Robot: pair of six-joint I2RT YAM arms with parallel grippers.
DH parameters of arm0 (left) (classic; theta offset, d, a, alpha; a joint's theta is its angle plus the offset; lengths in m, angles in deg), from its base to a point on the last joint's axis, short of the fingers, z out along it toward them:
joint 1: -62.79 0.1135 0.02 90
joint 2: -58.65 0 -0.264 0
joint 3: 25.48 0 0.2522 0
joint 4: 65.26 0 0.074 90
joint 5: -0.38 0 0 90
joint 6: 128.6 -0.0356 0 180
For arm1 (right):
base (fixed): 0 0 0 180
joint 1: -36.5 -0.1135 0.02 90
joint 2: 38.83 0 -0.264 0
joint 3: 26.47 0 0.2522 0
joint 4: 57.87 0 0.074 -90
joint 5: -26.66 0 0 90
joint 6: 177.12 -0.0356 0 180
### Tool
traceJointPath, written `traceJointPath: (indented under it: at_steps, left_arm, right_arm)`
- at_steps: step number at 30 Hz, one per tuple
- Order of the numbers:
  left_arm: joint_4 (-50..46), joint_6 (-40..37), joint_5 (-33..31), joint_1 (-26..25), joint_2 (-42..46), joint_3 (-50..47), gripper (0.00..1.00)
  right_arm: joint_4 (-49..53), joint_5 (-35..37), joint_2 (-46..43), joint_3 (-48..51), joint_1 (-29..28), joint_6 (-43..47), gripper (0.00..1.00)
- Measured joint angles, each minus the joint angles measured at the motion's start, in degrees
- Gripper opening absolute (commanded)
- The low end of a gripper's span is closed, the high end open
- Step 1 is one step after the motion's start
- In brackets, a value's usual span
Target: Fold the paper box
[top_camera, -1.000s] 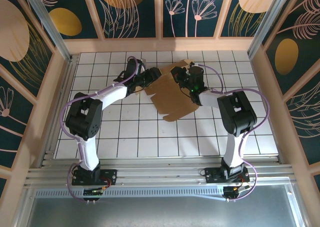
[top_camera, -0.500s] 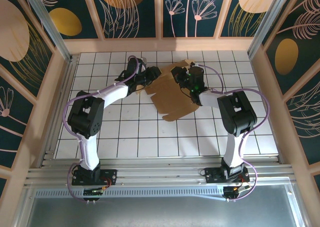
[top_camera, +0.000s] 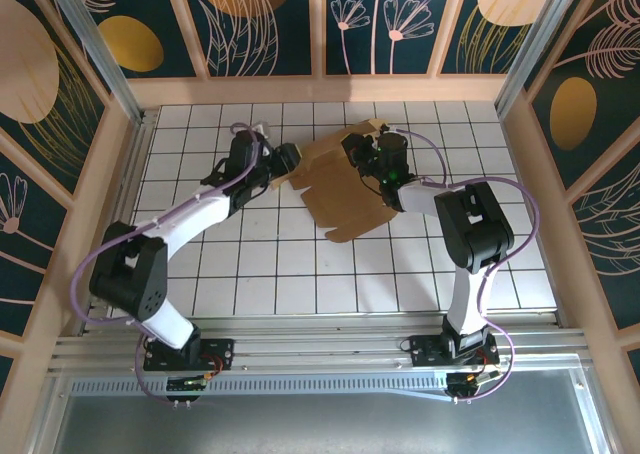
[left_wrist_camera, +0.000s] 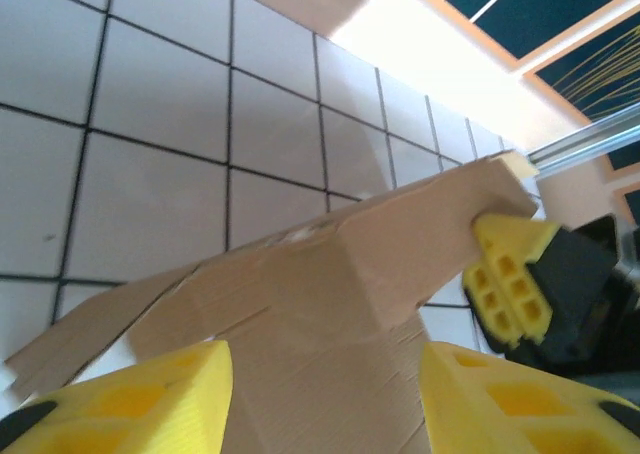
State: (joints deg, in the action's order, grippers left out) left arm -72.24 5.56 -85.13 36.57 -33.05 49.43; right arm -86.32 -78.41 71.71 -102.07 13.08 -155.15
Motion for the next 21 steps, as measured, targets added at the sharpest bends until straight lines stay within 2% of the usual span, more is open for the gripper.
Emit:
traceJointPath:
  at_steps: [2, 7, 14, 21]
  left_arm:
    - [1.1, 0.3, -0.6, -0.2, 1.2, -3.5, 0.33]
    - [2.6, 2.3, 1.6, -1.3, -4.5, -6.6, 0.32]
    - [4.5, 4.5, 0.3, -2.7, -14.0, -5.2, 0.43]
    - [4.8, 4.5, -6.3, -2.5, -19.2, 1.3, 0.5]
  right_arm:
    - [0.0, 0.0, 0.0, 0.0, 0.0, 0.0, 0.1]
    - [0.0, 0.0, 0.0, 0.0, 0.0, 0.0, 0.1]
    - [0.2, 0.0, 0.0, 0.0, -0.1, 0.0, 0.1]
    - [0.4, 0.0, 0.0, 0.0, -0.2, 0.0, 0.1]
